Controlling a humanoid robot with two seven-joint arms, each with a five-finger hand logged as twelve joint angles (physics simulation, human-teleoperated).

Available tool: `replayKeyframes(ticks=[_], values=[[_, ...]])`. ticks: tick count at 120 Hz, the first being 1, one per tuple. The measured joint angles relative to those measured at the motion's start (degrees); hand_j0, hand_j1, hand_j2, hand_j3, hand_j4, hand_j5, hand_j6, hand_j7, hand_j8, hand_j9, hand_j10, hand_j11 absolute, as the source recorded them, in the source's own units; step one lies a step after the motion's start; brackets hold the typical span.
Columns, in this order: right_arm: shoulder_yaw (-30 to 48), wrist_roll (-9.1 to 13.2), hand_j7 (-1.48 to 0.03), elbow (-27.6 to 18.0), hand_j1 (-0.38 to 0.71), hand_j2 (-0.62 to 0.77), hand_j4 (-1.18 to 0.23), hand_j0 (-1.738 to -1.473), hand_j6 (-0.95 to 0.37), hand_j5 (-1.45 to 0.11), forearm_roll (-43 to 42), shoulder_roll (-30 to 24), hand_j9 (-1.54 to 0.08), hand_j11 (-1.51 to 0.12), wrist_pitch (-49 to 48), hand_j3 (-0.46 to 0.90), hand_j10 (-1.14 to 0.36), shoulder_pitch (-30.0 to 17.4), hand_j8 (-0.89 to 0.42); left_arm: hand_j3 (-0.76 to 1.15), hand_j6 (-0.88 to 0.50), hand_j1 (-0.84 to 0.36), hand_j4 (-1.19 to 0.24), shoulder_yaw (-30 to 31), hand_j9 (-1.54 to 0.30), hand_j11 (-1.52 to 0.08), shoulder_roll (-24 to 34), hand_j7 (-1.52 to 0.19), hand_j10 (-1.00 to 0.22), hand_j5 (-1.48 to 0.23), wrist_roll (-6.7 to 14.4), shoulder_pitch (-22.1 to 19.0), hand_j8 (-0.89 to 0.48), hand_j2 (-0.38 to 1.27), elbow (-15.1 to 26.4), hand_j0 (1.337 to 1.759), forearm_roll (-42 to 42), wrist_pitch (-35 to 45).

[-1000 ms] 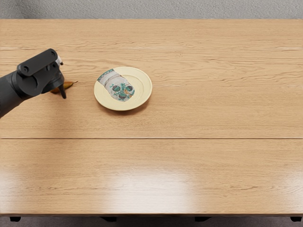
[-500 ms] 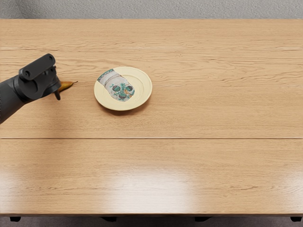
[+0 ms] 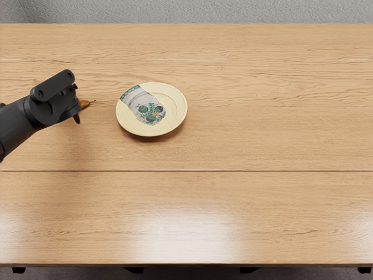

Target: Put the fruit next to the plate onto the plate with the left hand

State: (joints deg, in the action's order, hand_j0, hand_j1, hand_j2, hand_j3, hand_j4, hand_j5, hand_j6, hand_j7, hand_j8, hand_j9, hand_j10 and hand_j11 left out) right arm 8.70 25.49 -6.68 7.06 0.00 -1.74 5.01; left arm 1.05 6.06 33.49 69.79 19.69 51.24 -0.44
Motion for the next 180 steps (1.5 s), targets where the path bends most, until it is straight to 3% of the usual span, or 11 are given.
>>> replayKeyframes(ticks=[180], values=[[0.02, -0.01, 0.00, 0.00, -0.35, 0.00, 0.00, -1.658, 0.00, 0.00, 0.06, 0.00, 0.00, 0.00, 0.07, 0.00, 0.00, 0.00, 0.00, 0.00, -0.55, -0.30, -0.55, -0.08, -0.71, -0.71, -0.62, -0.71, -0.55, -0.71, 0.68, -0.71, -0.54, 0.13, -0.69, 1.658, -0.35, -0.92]])
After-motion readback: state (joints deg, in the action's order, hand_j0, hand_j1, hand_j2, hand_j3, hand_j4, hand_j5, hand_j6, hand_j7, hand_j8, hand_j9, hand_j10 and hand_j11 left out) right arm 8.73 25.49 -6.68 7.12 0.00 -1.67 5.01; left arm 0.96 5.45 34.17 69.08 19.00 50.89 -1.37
